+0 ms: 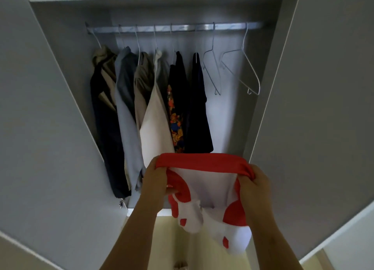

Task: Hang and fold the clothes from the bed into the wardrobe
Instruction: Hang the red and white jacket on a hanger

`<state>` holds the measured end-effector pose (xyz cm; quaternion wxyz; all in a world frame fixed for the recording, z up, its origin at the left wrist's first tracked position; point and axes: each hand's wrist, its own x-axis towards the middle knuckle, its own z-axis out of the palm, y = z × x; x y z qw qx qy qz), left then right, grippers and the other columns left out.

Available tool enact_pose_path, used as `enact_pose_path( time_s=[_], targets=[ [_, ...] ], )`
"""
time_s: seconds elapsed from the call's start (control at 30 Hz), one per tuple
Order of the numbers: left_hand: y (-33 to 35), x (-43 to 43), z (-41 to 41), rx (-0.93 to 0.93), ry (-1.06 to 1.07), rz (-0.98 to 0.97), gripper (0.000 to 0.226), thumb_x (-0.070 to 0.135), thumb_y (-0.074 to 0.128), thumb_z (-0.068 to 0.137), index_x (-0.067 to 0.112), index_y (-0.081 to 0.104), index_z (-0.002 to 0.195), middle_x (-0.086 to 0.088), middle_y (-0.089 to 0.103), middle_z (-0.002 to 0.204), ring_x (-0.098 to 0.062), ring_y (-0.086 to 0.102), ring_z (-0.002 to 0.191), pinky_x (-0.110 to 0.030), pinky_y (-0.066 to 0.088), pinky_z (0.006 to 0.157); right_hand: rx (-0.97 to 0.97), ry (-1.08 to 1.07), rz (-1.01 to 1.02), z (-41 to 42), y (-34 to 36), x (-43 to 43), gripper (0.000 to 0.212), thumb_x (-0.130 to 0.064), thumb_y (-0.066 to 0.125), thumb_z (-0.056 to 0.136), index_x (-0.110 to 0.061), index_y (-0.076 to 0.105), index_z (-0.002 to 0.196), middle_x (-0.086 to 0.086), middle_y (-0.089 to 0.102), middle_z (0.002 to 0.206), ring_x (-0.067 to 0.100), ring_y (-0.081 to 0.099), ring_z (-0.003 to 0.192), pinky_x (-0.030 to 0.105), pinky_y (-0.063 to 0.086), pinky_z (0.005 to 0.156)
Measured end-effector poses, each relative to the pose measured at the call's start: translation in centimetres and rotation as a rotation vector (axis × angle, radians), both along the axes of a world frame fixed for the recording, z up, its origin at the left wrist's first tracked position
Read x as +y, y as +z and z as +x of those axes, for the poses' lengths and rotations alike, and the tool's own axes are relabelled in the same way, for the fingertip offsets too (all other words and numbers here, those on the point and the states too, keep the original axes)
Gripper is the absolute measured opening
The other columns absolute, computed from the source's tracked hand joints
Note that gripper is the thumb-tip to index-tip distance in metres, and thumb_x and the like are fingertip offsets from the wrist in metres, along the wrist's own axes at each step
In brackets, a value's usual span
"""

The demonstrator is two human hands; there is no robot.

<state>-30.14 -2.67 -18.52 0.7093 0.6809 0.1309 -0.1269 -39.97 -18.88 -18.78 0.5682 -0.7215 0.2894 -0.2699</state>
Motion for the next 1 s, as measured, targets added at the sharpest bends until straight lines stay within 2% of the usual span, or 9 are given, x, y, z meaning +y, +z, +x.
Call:
enact_pose_path(
  time_s=[0.07,0.17,0.37,0.47,0.6,0.77,0.83,0.93,1.0],
  targets=[
    [0.5,-1.4,1.9,-0.026,0.045,-0.169,0.025,0.013,0.042,0.096,0.009,0.053,0.119,-0.016,0.062,0.102,-0.030,0.063,0.089,-0.037,0.059,0.059,0.014,0.021,0.010,2.3,0.1,-1.1,0.020,-0.005,0.045,0.091,-0.021,0.056,0.089,-0.006,0.055,0.074,0.008,0.049,0.069,0.027,0.036,0.063],
    [1.5,-3.2,5.7,-0.169,0.067,-0.247,0.027,0.008,0.033,0.096,0.012,0.055,0.109,-0.011,0.064,0.089,-0.022,0.065,0.073,-0.027,0.054,0.046,0.019,0.036,0.016,6.1,0.4,-2.8,0.025,-0.009,0.049,0.091,-0.027,0.055,0.074,-0.008,0.054,0.065,0.007,0.049,0.063,0.026,0.036,0.060],
    [3.9,-7.3,15.5,-0.328,0.064,-0.262,0.030,0.004,0.031,0.096,0.018,0.057,0.093,-0.009,0.064,0.090,-0.023,0.064,0.079,-0.023,0.054,0.047,0.082,0.069,0.024,16.1,1.3,-7.4,0.026,-0.011,0.058,0.086,-0.021,0.058,0.062,0.004,0.055,0.054,0.027,0.054,0.060,0.034,0.045,0.064],
    [5.0,-8.8,20.0,-0.414,0.067,-0.253,0.035,0.000,0.030,0.095,0.023,0.056,0.089,-0.004,0.064,0.086,-0.017,0.065,0.074,-0.026,0.056,0.051,0.096,0.097,-0.012,21.0,2.4,-8.7,0.020,-0.007,0.062,0.083,-0.022,0.060,0.070,0.001,0.061,0.065,0.021,0.057,0.066,0.025,0.043,0.058],
    [6.2,-10.7,25.8,-0.443,0.092,-0.327,0.031,0.005,0.036,0.096,0.024,0.058,0.086,0.007,0.069,0.070,-0.006,0.067,0.062,-0.024,0.054,0.050,-0.065,0.087,0.071,26.7,4.3,-10.0,0.026,0.000,0.058,0.082,-0.026,0.061,0.079,-0.002,0.062,0.092,0.009,0.057,0.078,0.018,0.040,0.061],
    [6.9,-13.0,30.0,-0.460,0.145,-0.360,0.031,0.007,0.040,0.094,0.026,0.061,0.082,0.012,0.066,0.059,-0.002,0.063,0.055,-0.019,0.052,0.050,-0.136,0.020,0.079,31.3,5.6,-13.2,0.015,-0.008,0.058,0.087,-0.014,0.062,0.100,0.000,0.061,0.104,-0.002,0.051,0.082,0.012,0.035,0.064],
    [7.7,-13.8,31.5,-0.437,0.177,-0.419,0.029,0.006,0.041,0.093,0.023,0.061,0.081,0.011,0.066,0.057,-0.005,0.064,0.056,-0.019,0.053,0.050,-0.120,-0.003,0.046,33.2,5.7,-14.4,0.014,-0.010,0.057,0.088,-0.016,0.059,0.100,0.004,0.059,0.109,0.003,0.053,0.084,0.014,0.038,0.067],
    [8.8,-15.1,33.9,-0.343,0.262,-0.524,0.024,0.010,0.042,0.095,0.023,0.057,0.080,0.009,0.066,0.054,-0.008,0.062,0.058,-0.016,0.049,0.045,-0.070,-0.007,-0.028,36.6,5.8,-15.9,0.021,-0.013,0.061,0.086,-0.022,0.054,0.103,0.009,0.053,0.120,0.017,0.052,0.095,0.030,0.044,0.083],
    [9.4,-16.0,35.3,-0.350,0.266,-0.496,0.029,0.002,0.039,0.093,0.024,0.054,0.082,0.003,0.063,0.067,-0.010,0.059,0.062,-0.015,0.050,0.043,-0.025,0.012,-0.073,38.8,6.0,-17.0,0.033,-0.016,0.065,0.084,-0.021,0.051,0.113,0.008,0.048,0.125,0.015,0.048,0.094,0.033,0.044,0.087]
  ],
)
